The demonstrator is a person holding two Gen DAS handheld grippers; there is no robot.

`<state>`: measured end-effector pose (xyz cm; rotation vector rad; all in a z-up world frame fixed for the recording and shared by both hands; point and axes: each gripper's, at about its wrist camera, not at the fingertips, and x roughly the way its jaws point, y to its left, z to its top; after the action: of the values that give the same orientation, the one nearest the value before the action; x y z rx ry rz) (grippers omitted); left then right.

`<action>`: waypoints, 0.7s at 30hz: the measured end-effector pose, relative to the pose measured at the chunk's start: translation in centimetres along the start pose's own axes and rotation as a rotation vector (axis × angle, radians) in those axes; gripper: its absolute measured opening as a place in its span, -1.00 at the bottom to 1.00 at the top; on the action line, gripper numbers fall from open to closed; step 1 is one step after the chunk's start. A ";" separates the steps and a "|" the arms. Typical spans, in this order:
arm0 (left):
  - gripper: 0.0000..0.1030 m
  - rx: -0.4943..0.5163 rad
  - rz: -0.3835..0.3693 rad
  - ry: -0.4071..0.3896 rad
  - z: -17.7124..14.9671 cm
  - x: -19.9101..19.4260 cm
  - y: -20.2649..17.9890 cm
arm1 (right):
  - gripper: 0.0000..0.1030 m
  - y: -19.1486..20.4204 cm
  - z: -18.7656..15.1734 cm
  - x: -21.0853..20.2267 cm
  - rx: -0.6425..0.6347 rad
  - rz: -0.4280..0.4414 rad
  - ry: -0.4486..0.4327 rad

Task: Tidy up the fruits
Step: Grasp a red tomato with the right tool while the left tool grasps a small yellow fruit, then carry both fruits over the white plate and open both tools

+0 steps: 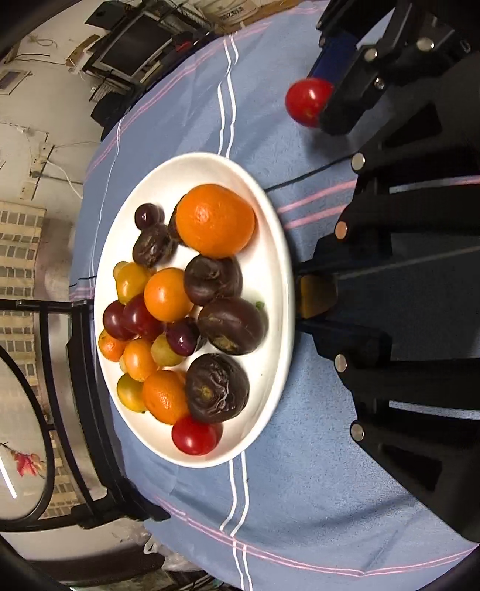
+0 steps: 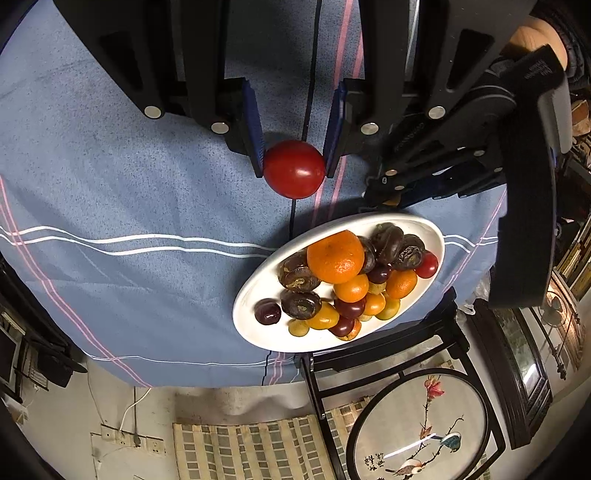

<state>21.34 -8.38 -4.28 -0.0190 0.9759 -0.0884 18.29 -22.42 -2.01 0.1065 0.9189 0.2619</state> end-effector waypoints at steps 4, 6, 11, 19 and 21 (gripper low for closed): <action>-0.55 0.018 -0.043 -0.003 -0.6 -2.4 0.7 | -0.38 0.1 0.1 -0.7 0.015 0.015 -0.021; -0.55 0.036 -0.064 -0.039 -0.5 -4.3 1.1 | -0.38 0.5 0.6 -1.7 0.015 0.044 -0.061; -0.55 0.013 -0.032 -0.103 3.2 -5.5 2.4 | -0.38 2.1 3.7 -2.0 -0.040 0.034 -0.126; -0.55 -0.047 0.053 -0.064 7.4 -1.1 4.6 | -0.35 3.4 8.2 2.4 -0.078 0.019 -0.108; -0.49 -0.044 0.055 -0.046 7.8 -0.3 4.7 | -0.06 3.1 8.7 3.2 -0.051 0.014 -0.118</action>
<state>27.98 -3.90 0.06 -0.0344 0.9313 -0.0155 26.53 -18.37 1.42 0.0804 0.7944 0.2894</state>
